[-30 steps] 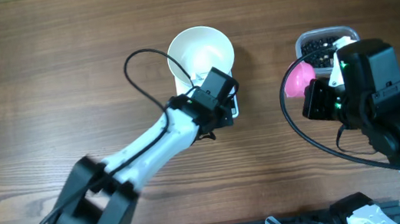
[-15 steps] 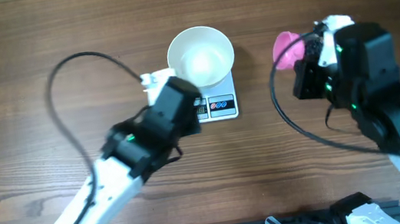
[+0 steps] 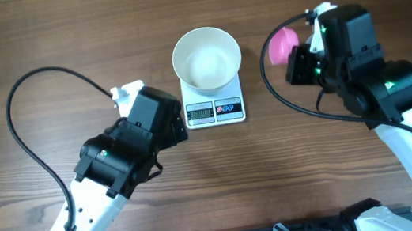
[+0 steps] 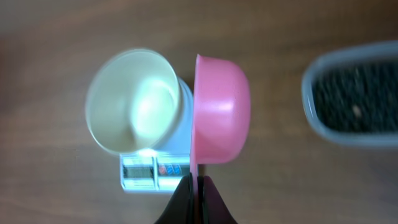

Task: Scoop item into bowl and weigh 150g on scale
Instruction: 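Retract the left arm to the left of the scale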

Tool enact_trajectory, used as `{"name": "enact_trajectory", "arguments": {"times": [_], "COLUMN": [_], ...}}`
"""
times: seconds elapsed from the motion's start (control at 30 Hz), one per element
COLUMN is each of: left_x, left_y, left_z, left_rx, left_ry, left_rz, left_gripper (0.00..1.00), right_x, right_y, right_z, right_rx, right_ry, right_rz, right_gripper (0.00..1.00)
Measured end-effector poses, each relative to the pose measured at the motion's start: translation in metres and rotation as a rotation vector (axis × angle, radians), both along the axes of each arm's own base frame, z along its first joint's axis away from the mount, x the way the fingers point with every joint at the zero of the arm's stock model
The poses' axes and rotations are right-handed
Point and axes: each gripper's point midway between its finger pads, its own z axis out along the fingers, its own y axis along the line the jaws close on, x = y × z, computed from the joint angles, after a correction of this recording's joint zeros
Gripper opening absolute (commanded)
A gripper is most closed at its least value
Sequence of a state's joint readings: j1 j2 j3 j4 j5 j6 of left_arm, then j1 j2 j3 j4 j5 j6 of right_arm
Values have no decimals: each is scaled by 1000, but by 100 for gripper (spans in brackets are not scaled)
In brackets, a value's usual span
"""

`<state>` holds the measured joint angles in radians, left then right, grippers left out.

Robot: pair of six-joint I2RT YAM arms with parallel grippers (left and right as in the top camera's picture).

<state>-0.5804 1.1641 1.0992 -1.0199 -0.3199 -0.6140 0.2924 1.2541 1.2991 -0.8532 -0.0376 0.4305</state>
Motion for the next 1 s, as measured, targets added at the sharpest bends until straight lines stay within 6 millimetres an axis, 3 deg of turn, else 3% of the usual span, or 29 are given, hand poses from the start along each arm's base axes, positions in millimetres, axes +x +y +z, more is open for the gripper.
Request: {"name": "enact_trajectory", "arguments": {"times": [0.1, 0.23, 0.37, 0.5, 0.6, 0.77, 0.9, 1.0], "left_x": [6, -1, -18, -20, -13, -18, -38, -46], "left_y": [-9, -24, -25, -13, -7, -4, -2, -1], "left_z": [4, 0, 2, 30, 47, 51, 45, 55], "left_rx": [31, 60, 29, -10, -28, -60, -55, -23], "left_ry": [-24, 16, 93, 73, 19, 25, 94, 83], "left_rz": [-126, -376, -585, -683, -685, -686, -748, -809], "left_gripper": [100, 100, 100, 100, 100, 100, 100, 100], "right_x": [18, 42, 62, 74, 74, 72, 67, 64], "right_y": [4, 2, -2, -2, -1, 3, 5, 10], "right_z": [20, 44, 41, 28, 22, 20, 15, 13], "right_rx": [22, 26, 11, -45, -64, -69, -66, -61], "right_ry": [-109, -243, -270, -265, -253, -244, -220, -208], "right_rz": [-2, -32, -50, -17, 3, 40, 59, 93], "right_gripper": [4, 4, 4, 4, 4, 4, 4, 4]}}
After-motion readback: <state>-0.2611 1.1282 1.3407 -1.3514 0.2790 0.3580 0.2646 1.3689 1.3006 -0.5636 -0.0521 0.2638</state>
